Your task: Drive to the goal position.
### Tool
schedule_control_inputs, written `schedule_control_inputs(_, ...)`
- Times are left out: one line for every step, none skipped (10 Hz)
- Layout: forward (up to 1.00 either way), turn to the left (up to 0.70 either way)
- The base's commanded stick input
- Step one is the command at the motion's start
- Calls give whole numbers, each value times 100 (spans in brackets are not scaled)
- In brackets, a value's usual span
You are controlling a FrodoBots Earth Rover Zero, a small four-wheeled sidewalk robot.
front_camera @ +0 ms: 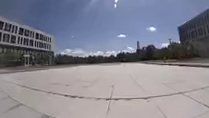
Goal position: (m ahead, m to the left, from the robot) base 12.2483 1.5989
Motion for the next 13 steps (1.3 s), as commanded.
schedule_control_inputs(36, 0)
schedule_control_inputs(36, 0)
schedule_control_inputs(36, 0)
schedule_control_inputs(35, 0)
schedule_control_inputs(36, 0)
schedule_control_inputs(36, 0)
schedule_control_inputs(36, 0)
schedule_control_inputs(35, 0)
schedule_control_inputs(36, 0)
schedule_control_inputs(36, 0)
schedule_control_inputs(35, 0)
schedule_control_inputs(35, 0)
schedule_control_inputs(35, 0)
